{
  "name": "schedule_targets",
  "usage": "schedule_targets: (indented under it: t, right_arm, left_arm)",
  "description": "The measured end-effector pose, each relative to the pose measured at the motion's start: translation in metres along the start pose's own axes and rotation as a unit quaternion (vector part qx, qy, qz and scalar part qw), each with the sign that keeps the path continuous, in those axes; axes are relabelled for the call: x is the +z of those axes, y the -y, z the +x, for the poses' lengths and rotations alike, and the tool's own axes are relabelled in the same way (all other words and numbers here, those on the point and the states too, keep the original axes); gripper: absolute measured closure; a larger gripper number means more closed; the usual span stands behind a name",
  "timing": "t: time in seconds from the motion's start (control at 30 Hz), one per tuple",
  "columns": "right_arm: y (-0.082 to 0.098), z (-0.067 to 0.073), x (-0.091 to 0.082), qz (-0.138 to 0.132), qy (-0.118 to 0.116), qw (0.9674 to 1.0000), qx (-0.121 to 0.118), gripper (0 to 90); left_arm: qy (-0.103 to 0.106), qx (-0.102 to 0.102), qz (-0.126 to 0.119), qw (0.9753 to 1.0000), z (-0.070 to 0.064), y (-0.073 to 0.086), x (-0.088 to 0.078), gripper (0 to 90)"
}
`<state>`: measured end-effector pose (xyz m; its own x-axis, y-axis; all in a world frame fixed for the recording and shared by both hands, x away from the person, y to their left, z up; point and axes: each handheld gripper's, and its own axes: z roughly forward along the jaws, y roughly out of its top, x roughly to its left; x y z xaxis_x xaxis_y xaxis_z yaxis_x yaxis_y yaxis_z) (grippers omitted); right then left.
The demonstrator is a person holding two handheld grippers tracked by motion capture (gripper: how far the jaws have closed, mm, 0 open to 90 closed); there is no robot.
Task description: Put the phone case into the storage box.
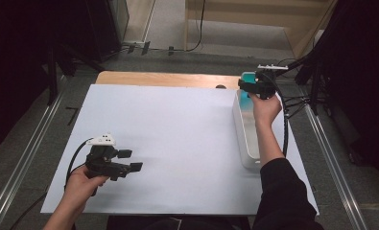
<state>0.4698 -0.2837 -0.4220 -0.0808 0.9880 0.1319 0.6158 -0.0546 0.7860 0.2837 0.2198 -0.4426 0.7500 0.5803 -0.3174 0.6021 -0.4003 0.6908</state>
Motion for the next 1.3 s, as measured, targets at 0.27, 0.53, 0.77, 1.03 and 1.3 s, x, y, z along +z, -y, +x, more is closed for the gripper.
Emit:
schedule_targets:
  t: [0.27, 0.53, 0.77, 1.03, 1.3]
  right_arm:
    - [0.005, -0.001, 0.002, 0.008, -0.001, 1.0000, 0.001, 15.0]
    - [0.012, 0.002, 0.005, 0.017, 0.005, 0.9998, -0.008, 14.8]
    - [0.014, 0.001, 0.006, 0.025, -0.001, 0.9997, 0.000, 14.5]
    - [0.013, 0.000, 0.006, 0.025, -0.004, 0.9996, -0.014, 8.6]
    - [0.009, -0.002, 0.005, 0.029, -0.008, 0.9993, -0.023, 8.6]
  left_arm:
    - [-0.004, 0.002, 0.002, 1.0000, -0.001, 0.000, 0.000, 25.9]
    - [-0.003, 0.000, -0.003, 1.0000, -0.001, -0.001, -0.001, 26.0]
    - [-0.005, 0.004, -0.001, 1.0000, -0.002, -0.001, -0.001, 26.0]
    - [-0.004, 0.002, 0.000, 1.0000, -0.002, -0.001, -0.001, 26.0]
    - [-0.004, 0.002, 0.000, 1.0000, -0.001, 0.000, 0.000, 26.0]
